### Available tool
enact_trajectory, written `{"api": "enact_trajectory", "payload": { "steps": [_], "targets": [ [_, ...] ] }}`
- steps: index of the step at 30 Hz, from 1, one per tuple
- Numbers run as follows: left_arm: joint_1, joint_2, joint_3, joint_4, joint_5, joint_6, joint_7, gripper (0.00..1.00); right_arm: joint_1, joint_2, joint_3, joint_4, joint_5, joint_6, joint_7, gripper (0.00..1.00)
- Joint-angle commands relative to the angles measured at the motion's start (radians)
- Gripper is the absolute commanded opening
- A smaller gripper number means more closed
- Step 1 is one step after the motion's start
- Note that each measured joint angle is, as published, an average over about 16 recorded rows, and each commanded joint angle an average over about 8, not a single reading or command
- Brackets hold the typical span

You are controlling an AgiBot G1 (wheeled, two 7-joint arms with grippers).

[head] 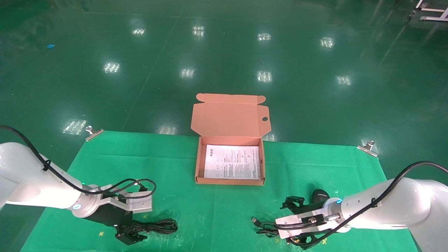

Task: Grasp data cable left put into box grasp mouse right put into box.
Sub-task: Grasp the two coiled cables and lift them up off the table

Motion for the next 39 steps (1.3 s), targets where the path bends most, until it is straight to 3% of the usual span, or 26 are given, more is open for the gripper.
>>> {"api": "enact_trajectory", "payload": {
  "steps": [1, 29, 39],
  "targets": [
    [0.000, -0.001, 0.000, -0.004, 0.000, 0.003, -0.002, 0.00, 0.000, 0.001, 0.000, 0.003, 0.001, -0.002, 0.000, 0.00],
    [0.001, -0.004, 0.002, -0.021, 0.002, 0.015, -0.006, 0.00, 0.001, 0.009, 0.004, 0.014, 0.007, -0.010, 0.005, 0.00],
    [-0.060, -0.063, 0.005, -0.092, 0.018, 0.023, 0.012, 0.00, 0.062, 0.133, 0.088, 0.095, 0.070, -0.047, 0.118, 0.00]
  ]
}}
